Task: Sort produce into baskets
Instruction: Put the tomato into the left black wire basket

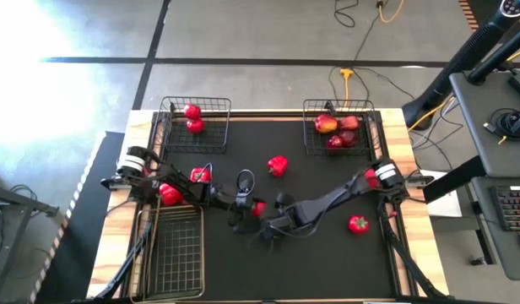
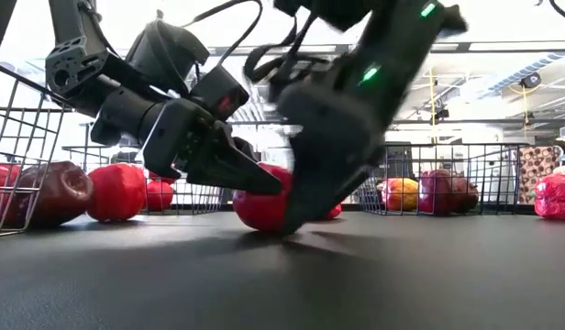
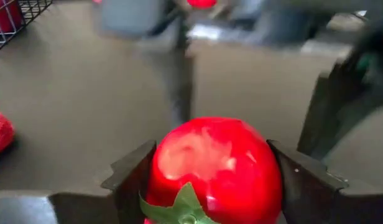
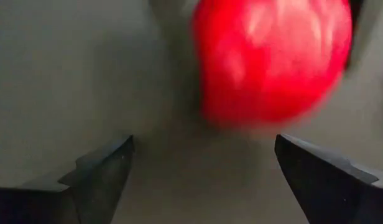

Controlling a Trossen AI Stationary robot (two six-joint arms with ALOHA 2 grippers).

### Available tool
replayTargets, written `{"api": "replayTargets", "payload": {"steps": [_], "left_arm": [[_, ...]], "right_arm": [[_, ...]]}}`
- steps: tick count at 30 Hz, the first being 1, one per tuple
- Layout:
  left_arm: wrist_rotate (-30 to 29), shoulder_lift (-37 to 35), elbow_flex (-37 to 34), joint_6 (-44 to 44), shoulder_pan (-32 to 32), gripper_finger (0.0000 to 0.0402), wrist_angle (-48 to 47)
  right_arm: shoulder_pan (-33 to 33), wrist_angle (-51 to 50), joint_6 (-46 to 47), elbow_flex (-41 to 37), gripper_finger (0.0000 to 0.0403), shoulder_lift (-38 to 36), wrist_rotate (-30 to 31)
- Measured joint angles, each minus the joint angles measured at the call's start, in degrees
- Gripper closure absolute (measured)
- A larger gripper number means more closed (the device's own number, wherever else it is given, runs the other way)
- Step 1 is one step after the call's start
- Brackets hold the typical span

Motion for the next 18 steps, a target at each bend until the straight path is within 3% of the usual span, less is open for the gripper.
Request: {"api": "replayTargets", "payload": {"steps": [5, 9, 15, 18], "left_arm": [[-0.7, -3.5, 0.3, 0.8, 0.1, 0.0145, -5.4], [-2.2, -11.8, 3.2, 4.8, 0.2, 0.0145, -16.4], [-7.4, -26.2, 11.3, 11.6, 0.5, 0.0146, -43.4], [-13.8, -32.1, 15.9, 13.6, 0.6, 0.0146, -56.3]], "right_arm": [[2.5, -10.6, 6.4, 0.0, 0.002, -4.0, 1.8], [4.8, -14.6, 10.6, 0.0, 0.002, -5.4, 7.1], [7.3, -14.0, 14.5, 0.0, 0.002, -4.7, 10.6], [8.0, -13.3, 16.5, -0.2, 0.002, -3.4, 13.2]]}}
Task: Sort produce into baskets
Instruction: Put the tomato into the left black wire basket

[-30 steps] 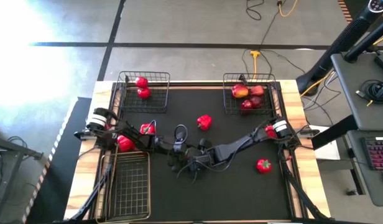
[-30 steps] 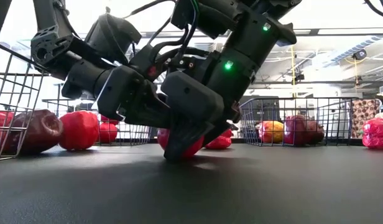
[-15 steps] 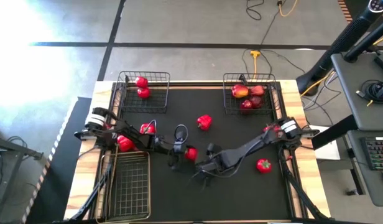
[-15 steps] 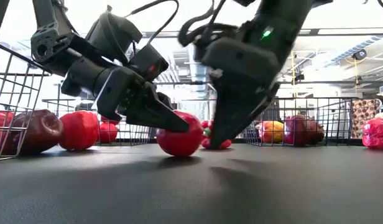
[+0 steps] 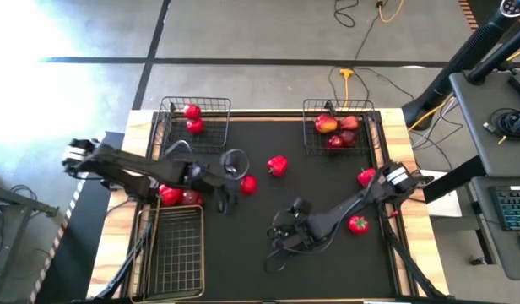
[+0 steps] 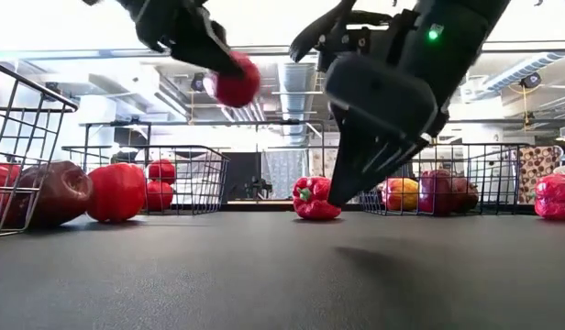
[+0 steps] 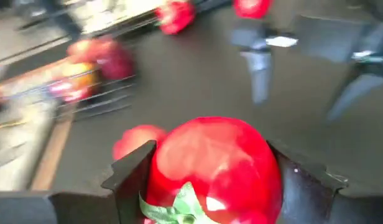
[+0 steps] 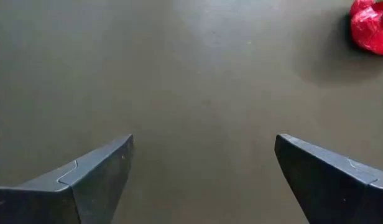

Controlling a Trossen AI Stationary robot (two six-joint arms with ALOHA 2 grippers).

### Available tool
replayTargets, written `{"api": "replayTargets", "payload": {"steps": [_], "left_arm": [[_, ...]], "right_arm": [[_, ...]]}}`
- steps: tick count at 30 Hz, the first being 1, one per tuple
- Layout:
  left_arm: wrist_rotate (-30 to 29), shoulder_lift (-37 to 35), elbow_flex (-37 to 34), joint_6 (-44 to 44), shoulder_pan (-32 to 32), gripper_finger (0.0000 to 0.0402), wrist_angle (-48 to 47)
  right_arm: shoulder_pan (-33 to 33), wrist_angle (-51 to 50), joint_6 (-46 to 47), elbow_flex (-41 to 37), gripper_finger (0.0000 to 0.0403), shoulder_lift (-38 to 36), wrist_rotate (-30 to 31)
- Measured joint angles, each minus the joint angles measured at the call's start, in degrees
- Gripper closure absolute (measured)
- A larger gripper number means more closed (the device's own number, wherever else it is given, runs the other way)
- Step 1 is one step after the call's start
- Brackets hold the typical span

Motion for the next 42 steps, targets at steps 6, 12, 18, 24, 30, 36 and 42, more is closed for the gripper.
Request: {"api": "replayTargets", "payload": {"steps": [6, 12, 18, 24, 30, 36, 42], "left_arm": [[-14.1, -7.2, 8.1, 0.1, 5.4, 0.0146, -21.8], [-13.1, -7.9, 14.5, -2.2, 20.9, 0.0146, -36.8], [-6.2, -2.8, 16.2, -2.9, 41.7, 0.0146, -42.4], [5.8, 8.3, 19.7, -11.3, 58.6, 0.0146, -47.8], [6.4, 15.5, 21.2, -13.1, 63.2, 0.0146, -50.1], [11.5, 21.4, 23.2, -13.4, 65.5, 0.0125, -55.9], [11.2, 23.3, 23.8, -13.3, 65.4, 0.0121, -55.4]], "right_arm": [[0.6, 1.3, 2.0, -0.3, 0.002, 2.8, 2.2], [0.5, 2.5, 2.6, -0.4, 0.002, 4.0, 4.8], [0.1, 3.5, 0.7, -0.4, 0.002, 4.0, 6.2], [-1.0, 3.4, 0.4, -0.4, 0.002, 4.0, 5.7], [-1.0, 3.5, -1.5, -0.5, 0.002, 4.0, 5.8], [-1.3, 3.7, -3.3, -0.5, 0.002, 4.0, 6.0], [-1.9, 4.1, -6.4, -0.6, 0.002, 3.9, 6.1]]}}
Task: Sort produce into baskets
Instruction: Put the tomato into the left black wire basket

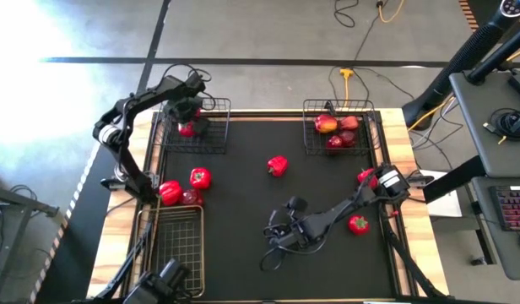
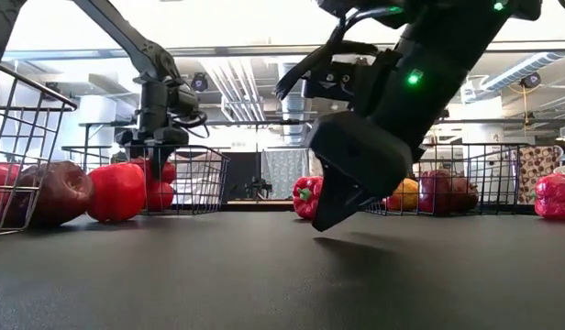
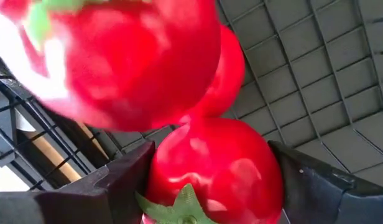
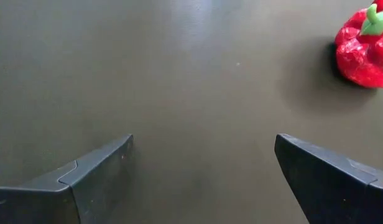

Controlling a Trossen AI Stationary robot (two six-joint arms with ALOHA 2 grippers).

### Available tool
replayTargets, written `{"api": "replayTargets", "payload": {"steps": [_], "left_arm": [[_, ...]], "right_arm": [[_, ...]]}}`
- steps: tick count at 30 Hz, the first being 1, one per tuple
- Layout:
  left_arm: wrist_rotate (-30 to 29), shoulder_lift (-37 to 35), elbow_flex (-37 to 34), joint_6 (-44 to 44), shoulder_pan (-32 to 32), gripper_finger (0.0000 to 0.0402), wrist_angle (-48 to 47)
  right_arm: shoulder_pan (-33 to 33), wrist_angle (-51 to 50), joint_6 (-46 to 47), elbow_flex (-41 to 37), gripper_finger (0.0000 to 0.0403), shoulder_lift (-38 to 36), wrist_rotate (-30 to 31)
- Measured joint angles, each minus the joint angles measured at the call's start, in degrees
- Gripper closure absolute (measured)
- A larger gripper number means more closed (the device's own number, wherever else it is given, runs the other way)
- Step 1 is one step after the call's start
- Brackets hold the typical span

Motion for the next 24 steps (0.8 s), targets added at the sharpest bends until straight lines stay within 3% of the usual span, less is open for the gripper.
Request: {"api": "replayTargets", "payload": {"steps": [24], "left_arm": [[-2.4, 0.4, 0.6, 3.0, 0.0, 0.0078, -3.0]], "right_arm": [[-2.0, 0.9, -0.8, -1.1, 0.002, 0.0, -0.1]]}}
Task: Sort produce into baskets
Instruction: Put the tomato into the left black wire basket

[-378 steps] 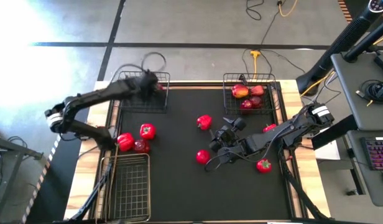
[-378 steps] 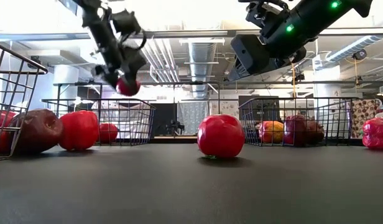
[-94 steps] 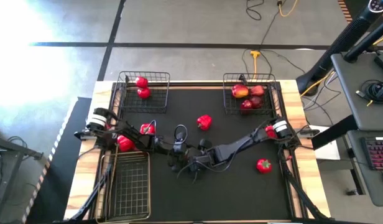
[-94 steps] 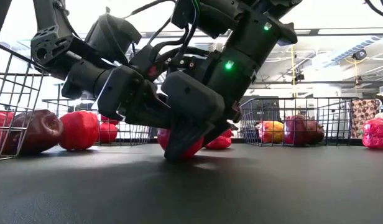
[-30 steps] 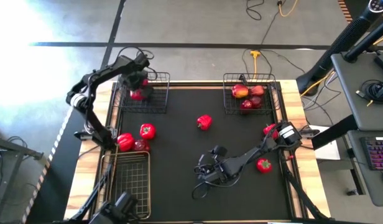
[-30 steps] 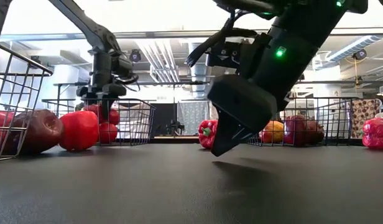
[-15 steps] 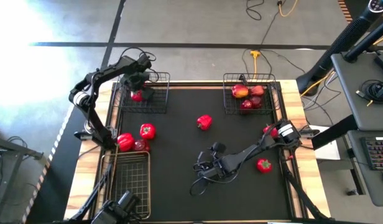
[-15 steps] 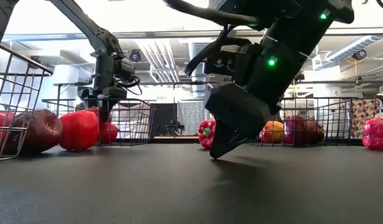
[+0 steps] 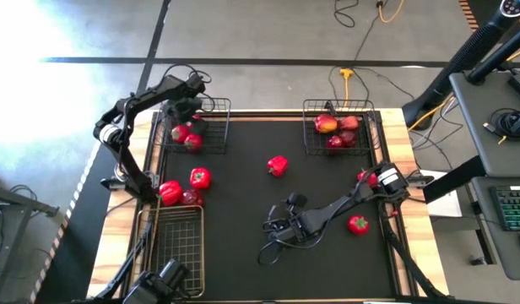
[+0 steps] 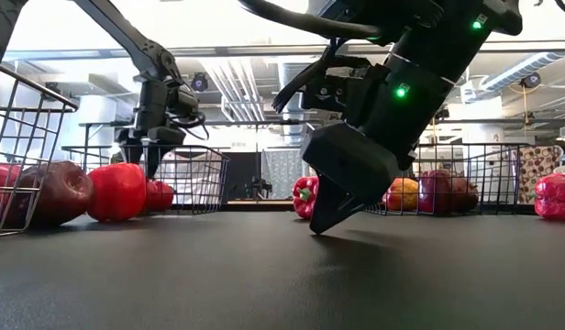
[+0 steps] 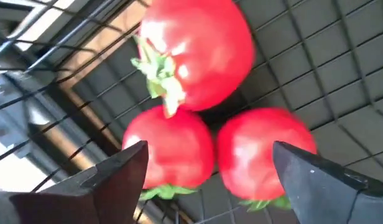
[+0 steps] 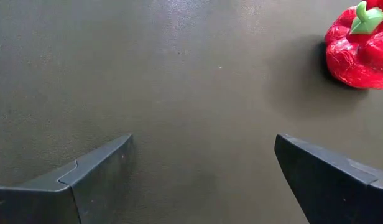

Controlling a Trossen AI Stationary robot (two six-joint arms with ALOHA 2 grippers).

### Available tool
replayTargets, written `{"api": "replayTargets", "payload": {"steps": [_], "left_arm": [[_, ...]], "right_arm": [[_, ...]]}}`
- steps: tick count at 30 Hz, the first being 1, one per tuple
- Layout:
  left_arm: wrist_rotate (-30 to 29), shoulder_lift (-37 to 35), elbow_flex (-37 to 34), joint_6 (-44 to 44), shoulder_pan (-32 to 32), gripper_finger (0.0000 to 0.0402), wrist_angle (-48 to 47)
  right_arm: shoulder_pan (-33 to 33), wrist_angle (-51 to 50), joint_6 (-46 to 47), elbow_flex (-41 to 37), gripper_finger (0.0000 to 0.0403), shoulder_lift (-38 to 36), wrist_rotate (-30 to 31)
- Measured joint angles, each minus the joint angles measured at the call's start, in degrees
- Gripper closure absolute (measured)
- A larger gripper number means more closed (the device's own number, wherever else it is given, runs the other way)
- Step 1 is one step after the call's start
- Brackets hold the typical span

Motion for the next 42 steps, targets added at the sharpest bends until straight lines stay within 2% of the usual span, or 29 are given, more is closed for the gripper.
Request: {"api": "replayTargets", "payload": {"steps": [6, 12, 21, 28, 33, 37, 42], "left_arm": [[-1.1, -0.7, 3.4, -1.1, -0.4, 0.0079, -7.5], [-1.0, -5.7, 3.6, -0.8, -4.0, 0.0079, -13.3], [3.5, -21.0, 3.0, -4.1, -11.1, 0.0079, -13.3], [5.0, -32.3, -3.5, -9.4, -19.2, 0.008, -13.2], [5.4, -37.2, -9.6, -13.8, -27.1, 0.008, -6.6], [8.8, -39.0, -13.0, -16.8, -35.3, 0.008, 2.9], [7.4, -39.3, -17.0, -15.0, -47.1, 0.008, 17.9]], "right_arm": [[0.0, 0.0, -0.3, 0.0, 0.002, 0.0, 0.0], [-0.2, 0.2, -1.6, 0.0, 0.002, 0.0, 0.1], [-1.9, 3.4, -4.6, -0.1, 0.002, 0.0, 0.0], [-2.8, 4.7, -6.5, -0.1, 0.002, 0.0, 0.0], [-3.3, 4.7, -7.6, -0.1, 0.002, 0.0, 0.0], [-3.6, 3.1, -9.6, 0.2, 0.002, -0.2, 0.0], [-2.7, -13.3, -0.3, 3.4, 0.0027, -3.1, 0.2]]}}
